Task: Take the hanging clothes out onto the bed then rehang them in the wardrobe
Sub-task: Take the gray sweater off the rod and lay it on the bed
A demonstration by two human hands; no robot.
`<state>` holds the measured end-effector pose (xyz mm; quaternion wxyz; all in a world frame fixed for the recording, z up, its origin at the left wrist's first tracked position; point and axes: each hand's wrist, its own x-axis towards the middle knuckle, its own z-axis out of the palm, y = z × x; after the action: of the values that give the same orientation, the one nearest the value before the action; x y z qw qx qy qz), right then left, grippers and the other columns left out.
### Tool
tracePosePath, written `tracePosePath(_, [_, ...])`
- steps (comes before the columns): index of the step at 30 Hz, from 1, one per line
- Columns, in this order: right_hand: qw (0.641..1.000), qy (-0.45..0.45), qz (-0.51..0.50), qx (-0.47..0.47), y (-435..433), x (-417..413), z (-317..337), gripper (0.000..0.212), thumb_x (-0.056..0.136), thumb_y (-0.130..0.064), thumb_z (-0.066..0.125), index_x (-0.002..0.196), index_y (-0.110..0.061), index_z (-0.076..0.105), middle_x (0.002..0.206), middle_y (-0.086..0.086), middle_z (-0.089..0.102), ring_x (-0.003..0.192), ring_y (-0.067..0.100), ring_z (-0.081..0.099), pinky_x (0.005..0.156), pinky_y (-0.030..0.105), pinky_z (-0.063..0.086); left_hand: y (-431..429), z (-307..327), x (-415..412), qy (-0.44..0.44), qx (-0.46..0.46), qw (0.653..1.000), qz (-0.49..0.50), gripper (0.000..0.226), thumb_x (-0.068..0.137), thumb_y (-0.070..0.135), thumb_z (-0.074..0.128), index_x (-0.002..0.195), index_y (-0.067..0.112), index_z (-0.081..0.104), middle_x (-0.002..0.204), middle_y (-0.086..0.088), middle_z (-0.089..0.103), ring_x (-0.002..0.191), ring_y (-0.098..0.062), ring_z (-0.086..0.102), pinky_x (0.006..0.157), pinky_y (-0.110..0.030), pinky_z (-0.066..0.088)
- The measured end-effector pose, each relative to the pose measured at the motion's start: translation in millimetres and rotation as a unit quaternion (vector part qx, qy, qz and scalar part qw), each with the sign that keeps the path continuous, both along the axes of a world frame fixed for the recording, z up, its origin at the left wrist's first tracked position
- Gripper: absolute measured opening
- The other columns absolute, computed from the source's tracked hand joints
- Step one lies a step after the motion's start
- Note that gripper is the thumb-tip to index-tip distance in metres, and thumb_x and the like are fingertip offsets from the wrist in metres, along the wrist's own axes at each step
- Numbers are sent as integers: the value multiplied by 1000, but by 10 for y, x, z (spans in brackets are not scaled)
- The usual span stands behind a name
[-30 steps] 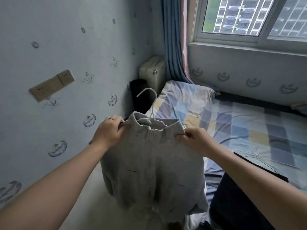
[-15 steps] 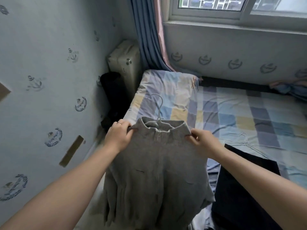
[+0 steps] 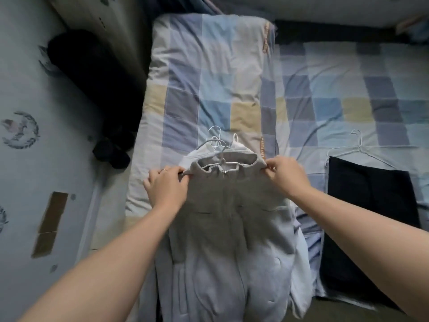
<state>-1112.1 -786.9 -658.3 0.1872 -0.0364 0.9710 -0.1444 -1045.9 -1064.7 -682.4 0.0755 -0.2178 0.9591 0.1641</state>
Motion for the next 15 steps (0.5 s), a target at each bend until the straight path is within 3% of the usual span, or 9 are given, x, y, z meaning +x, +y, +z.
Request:
tracePosePath(4, [998,-5,-55,-31,-173,-338,-598,19,94,-22,53,92,-19,72,91,10,65,91,36,60,73,41,50,-68,-609,-389,-13,68,998,6,19,95,34,57,107,23,67,115,-8,63,112,-33,55,88,-42,43])
tracePosePath(6, [995,-13,-75,-57,-231,-472,-869,20,95,-17,53,102,-17,71,101,13,67,99,36,60,81,41,49,-108,-883,-511,-1,112,993,20,24,96,31,57,115,19,64,120,-10,62,115,-33,55,93,-42,45])
tracePosePath(10, [982,-71,-113,-135,-297,-478,-1121,49,95,-20,59,142,-18,46,139,5,54,129,23,49,103,26,35,-143,-1200,-556,-10,222,975,25,54,96,33,60,146,17,44,145,-8,51,132,-27,45,101,-27,29])
tracePosePath(13, [979,-91,-106,-146,-316,-307,-1053,62,96,-25,59,151,-18,32,154,2,37,141,18,34,107,21,24,-145,-1214,-460,-39,238,970,-32,68,97,38,57,155,17,28,161,-6,31,148,-21,27,119,-35,22])
tracePosePath(15, [980,-91,-101,-148,-325,-158,-888,62,97,-26,57,152,-15,30,158,3,31,145,17,27,112,23,18,-115,-1112,-328,-61,215,973,-58,70,97,46,53,157,24,22,164,-4,22,151,-21,19,120,-43,21])
